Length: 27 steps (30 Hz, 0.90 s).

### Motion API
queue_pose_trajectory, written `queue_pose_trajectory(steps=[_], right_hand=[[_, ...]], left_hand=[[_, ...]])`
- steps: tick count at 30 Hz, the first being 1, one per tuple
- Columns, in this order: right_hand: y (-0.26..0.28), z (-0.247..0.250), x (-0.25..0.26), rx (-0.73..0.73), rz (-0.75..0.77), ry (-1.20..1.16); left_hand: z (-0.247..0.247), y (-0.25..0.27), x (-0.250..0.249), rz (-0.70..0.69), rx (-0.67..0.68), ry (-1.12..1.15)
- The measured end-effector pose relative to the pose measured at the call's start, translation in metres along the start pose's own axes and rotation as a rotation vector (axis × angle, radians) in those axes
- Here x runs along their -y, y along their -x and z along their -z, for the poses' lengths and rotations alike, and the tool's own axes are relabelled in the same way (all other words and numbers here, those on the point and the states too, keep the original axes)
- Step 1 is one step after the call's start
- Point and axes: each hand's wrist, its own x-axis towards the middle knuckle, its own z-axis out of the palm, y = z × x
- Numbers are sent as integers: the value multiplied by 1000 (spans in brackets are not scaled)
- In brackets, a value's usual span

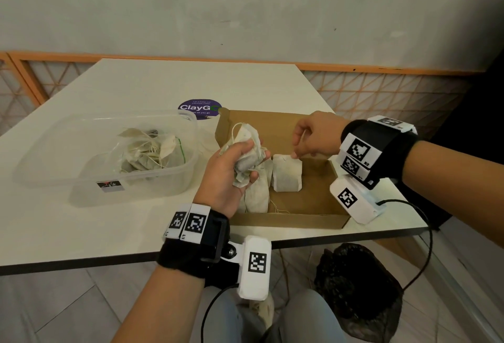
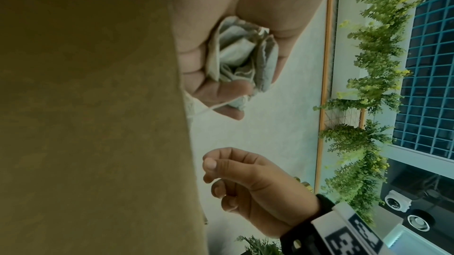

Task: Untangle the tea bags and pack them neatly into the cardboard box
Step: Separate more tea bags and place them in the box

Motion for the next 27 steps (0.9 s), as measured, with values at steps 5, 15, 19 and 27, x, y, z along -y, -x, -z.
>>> queue_pose_trajectory(steps=[5,15,19,27], right_hand=[[-7,-12,10,122,18,232],[-25,-19,14,83,112,310],[-24,-18,9,87,92,247],[21,0,33,-152,170,-427]], left_hand=[[0,0,0,-2,18,-3],[1,-1,0,5,15,17],[2,-1,1,-1,15,19],[3,-5,3,32,13,-27]])
